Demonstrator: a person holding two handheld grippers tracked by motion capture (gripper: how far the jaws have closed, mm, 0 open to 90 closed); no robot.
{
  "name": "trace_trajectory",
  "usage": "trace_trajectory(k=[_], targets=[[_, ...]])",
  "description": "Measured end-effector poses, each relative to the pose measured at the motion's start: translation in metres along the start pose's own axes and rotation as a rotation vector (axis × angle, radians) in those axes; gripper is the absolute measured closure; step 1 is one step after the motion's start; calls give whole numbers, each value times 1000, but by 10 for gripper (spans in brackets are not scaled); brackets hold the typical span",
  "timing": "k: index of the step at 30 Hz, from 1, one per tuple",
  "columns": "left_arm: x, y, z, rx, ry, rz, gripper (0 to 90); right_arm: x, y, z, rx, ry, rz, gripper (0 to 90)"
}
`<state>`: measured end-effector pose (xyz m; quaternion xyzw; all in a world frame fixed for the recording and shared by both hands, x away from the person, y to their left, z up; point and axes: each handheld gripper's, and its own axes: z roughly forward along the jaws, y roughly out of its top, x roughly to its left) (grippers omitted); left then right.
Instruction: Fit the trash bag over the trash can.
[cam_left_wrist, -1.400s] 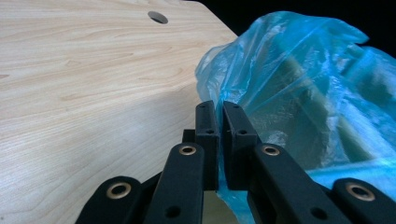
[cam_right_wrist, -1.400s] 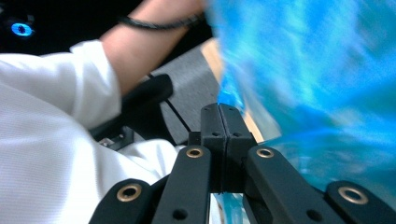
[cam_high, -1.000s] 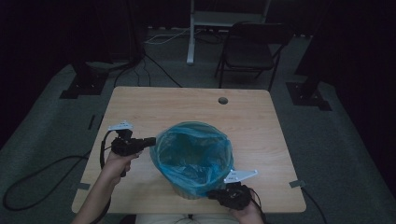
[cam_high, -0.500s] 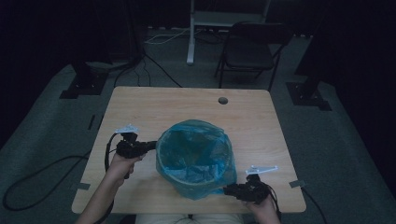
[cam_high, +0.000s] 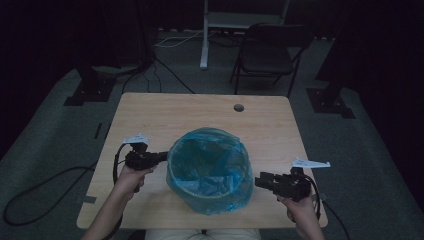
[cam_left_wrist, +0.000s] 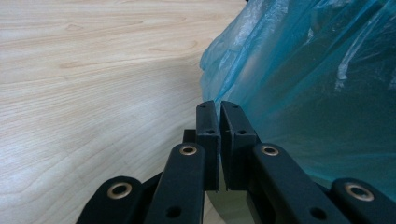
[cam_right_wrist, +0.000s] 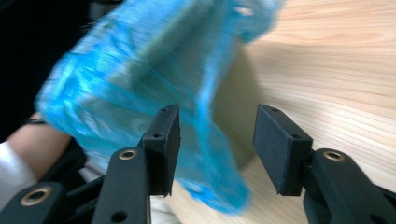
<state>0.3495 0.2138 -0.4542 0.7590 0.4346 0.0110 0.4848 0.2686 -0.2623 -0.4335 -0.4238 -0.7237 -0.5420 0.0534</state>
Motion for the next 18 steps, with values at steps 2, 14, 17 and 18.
trace_trajectory(k=[2, 14, 17, 18], targets=[[1, 1, 1, 3, 4, 1, 872, -1, 5, 12, 41, -5, -8, 502], [8, -5, 13, 64, 66, 2, 889, -37, -14, 71, 217, -122, 39, 900], [12, -8, 20, 89, 96, 0, 900, -48, -19, 82, 246, -168, 53, 900], [12, -9, 22, 97, 127, 10, 900, -51, -19, 84, 252, -198, 46, 900]])
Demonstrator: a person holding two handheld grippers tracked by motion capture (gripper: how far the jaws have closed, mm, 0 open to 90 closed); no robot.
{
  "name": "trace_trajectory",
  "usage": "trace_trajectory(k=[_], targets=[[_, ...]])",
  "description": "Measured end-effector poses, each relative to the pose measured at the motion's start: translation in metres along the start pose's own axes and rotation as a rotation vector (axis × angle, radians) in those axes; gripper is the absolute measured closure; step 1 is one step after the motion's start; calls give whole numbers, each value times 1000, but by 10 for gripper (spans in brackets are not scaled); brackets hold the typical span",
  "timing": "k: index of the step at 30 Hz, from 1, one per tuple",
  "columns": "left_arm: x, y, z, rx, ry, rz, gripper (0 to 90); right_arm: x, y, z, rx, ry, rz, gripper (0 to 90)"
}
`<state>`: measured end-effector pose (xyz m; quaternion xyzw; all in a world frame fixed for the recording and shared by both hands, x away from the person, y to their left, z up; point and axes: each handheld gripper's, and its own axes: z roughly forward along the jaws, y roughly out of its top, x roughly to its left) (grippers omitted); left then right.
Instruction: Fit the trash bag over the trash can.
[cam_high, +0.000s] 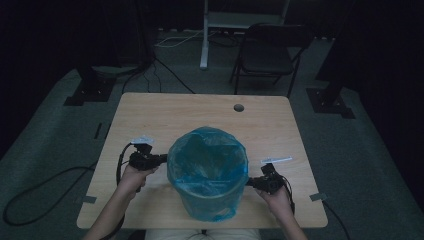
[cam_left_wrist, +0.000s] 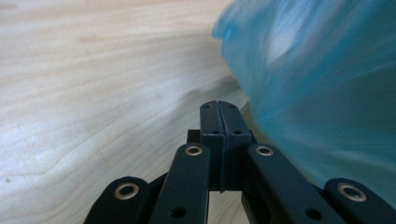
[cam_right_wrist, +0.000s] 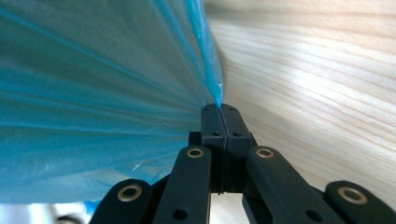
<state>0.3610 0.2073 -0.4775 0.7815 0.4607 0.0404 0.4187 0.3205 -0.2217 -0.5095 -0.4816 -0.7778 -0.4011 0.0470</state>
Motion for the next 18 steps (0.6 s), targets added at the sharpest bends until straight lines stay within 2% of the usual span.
trace_trajectory(k=[1, 2, 3, 8, 11, 13, 16, 18], targets=[[1, -1, 1, -4, -2, -1, 900, -3, 1, 3, 3, -21, -3, 900], [1, -1, 2, -12, -31, -8, 900, -6, 2, 4, 1, -9, 14, 897], [1, -2, 2, -15, -33, -9, 900, -8, 2, 4, -3, -4, 26, 865], [1, -3, -10, -36, -23, 5, 900, -6, 5, -8, -24, -57, 8, 648], [6, -7, -20, -58, -11, -13, 900, -9, 8, -18, -35, -98, 9, 517], [10, -11, -27, -73, -19, -26, 900, -12, 9, -26, -49, -110, 12, 460], [12, -19, -37, -90, -23, -37, 897, -16, 11, -41, -107, -141, 33, 382], [12, -24, -42, -101, -14, -24, 836, -19, 14, -51, -151, -153, 51, 304]])
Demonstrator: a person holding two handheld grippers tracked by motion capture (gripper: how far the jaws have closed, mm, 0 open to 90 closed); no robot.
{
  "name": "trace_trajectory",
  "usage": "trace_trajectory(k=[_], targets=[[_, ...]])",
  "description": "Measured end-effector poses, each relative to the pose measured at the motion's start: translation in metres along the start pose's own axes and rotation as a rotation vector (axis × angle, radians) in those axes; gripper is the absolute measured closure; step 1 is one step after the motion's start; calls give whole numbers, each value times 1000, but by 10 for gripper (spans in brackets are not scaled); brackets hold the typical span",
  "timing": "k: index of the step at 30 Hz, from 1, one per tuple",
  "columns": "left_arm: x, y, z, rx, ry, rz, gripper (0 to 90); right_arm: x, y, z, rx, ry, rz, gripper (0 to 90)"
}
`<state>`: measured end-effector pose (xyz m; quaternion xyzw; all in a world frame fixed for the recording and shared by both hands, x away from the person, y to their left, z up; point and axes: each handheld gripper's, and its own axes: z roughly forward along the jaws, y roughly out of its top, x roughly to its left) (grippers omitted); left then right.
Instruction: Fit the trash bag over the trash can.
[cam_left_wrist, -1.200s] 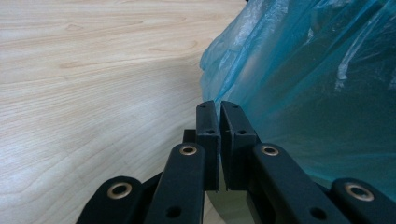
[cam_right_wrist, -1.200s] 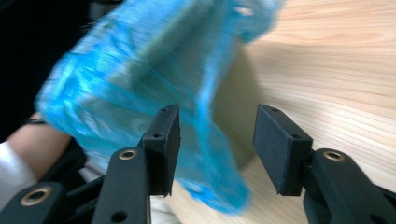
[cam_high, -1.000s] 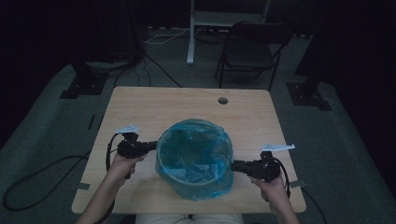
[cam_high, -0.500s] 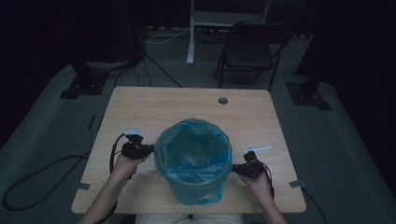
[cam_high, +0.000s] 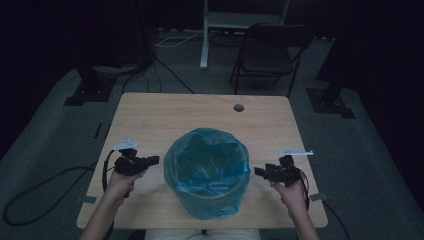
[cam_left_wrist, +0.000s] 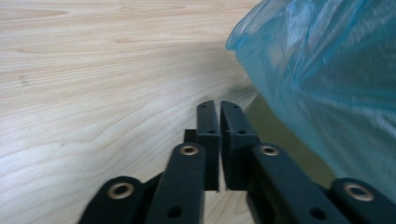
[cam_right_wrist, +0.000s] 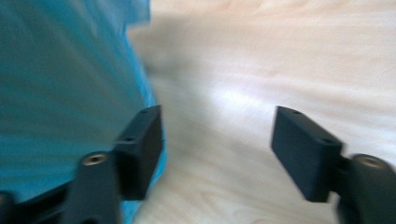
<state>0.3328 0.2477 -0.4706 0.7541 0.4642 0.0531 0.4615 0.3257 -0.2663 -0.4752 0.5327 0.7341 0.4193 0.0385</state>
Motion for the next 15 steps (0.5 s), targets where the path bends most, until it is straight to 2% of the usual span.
trace_trajectory(k=[1, 3, 5, 6, 7, 8, 9, 12, 15], targets=[[0, -2, -3, -15, -14, -2, 792, -2, 3, -5, -15, 8, 3, 273], [-2, -4, -10, -40, -38, -2, 635, -3, 9, -14, -63, 6, 19, 267], [-6, -6, -17, -59, -29, 20, 557, -1, 15, -22, -100, 28, 12, 218], [-6, -6, -17, -59, -29, 20, 514, -1, 15, -22, -100, 28, 12, 218], [-12, -7, -22, -70, -53, 44, 514, 1, 19, -25, -127, 43, 13, 217], [-15, -7, -23, -75, -65, 62, 449, 6, 26, -30, -172, 76, 12, 217], [-18, -8, -24, -75, -87, 78, 432, 9, 30, -30, -186, 88, 3, 217], [-28, -10, -24, -64, -167, 83, 413, 21, 39, -26, -190, 107, -13, 219], [-39, -12, -24, -38, -173, 132, 392, 35, 44, -21, -186, 95, -57, 223]])
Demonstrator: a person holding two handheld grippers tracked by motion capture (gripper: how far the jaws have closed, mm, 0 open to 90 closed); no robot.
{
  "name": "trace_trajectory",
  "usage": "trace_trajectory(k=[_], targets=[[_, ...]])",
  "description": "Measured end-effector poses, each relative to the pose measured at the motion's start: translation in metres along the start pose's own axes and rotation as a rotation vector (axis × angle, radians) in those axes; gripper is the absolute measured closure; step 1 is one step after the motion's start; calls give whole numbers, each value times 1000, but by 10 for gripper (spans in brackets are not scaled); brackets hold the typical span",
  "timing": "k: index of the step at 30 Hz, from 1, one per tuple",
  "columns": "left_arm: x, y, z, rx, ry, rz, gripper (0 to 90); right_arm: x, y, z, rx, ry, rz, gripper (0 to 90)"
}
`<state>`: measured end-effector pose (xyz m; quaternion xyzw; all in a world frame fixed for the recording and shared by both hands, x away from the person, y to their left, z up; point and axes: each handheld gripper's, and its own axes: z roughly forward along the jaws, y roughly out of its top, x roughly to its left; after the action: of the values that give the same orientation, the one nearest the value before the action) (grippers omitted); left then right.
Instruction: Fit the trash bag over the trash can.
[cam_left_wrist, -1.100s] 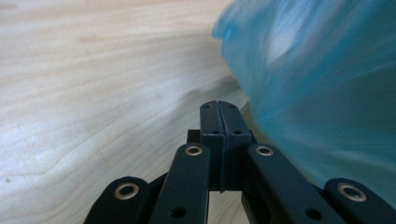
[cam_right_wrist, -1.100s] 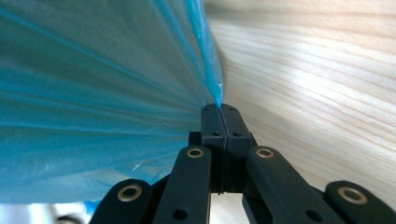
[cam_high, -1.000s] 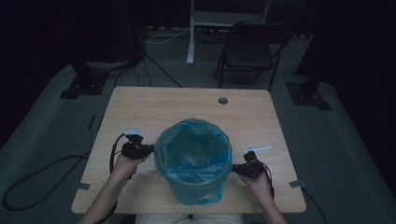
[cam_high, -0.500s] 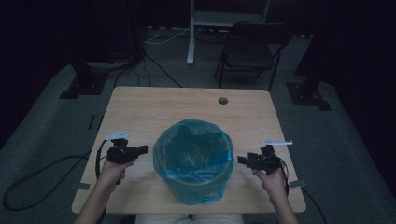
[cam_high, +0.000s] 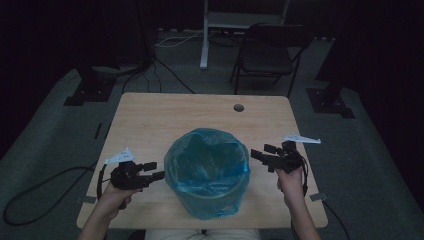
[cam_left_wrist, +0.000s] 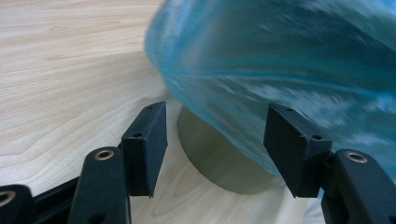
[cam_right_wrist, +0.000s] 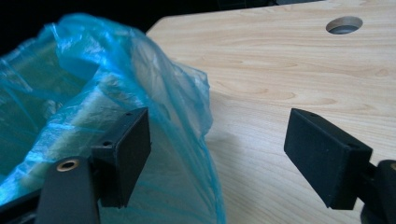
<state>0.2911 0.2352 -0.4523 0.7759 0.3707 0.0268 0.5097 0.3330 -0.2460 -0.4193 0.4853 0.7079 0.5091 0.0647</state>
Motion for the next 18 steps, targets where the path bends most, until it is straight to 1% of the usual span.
trace_trajectory(k=[2, 3, 4, 5, 6, 8, 9, 11, 14, 16, 18], targets=[[-6, -1, 4, 22, -5, 23, 383, 5, -2, 7, 33, -42, -33, 230], [-8, -1, 6, 34, 0, 35, 383, 6, -4, 10, 51, -50, -42, 230], [-11, -1, 9, 38, 0, 40, 383, 6, -7, 13, 65, -48, -40, 230], [-13, -2, 11, 42, -15, 48, 383, 5, -11, 15, 76, -38, -30, 230], [-15, -2, 14, 47, -19, 49, 382, 4, -15, 16, 86, -24, -16, 230], [-18, -2, 19, 51, -25, 55, 382, 3, -22, 17, 99, 0, -3, 229], [-19, -1, 21, 51, -27, 51, 382, 3, -24, 17, 103, 12, 0, 228], [-20, 0, 23, 50, -24, 46, 382, 4, -26, 17, 116, 25, 1, 228], [-20, 1, 26, 50, -30, 43, 382, 6, -27, 19, 128, 68, 8, 234], [-19, 2, 29, 54, -29, 43, 382, 7, -26, 20, 124, 47, 0, 238], [-18, 5, 32, 56, -24, 44, 382, 5, -24, 21, 121, 43, 11, 247]])
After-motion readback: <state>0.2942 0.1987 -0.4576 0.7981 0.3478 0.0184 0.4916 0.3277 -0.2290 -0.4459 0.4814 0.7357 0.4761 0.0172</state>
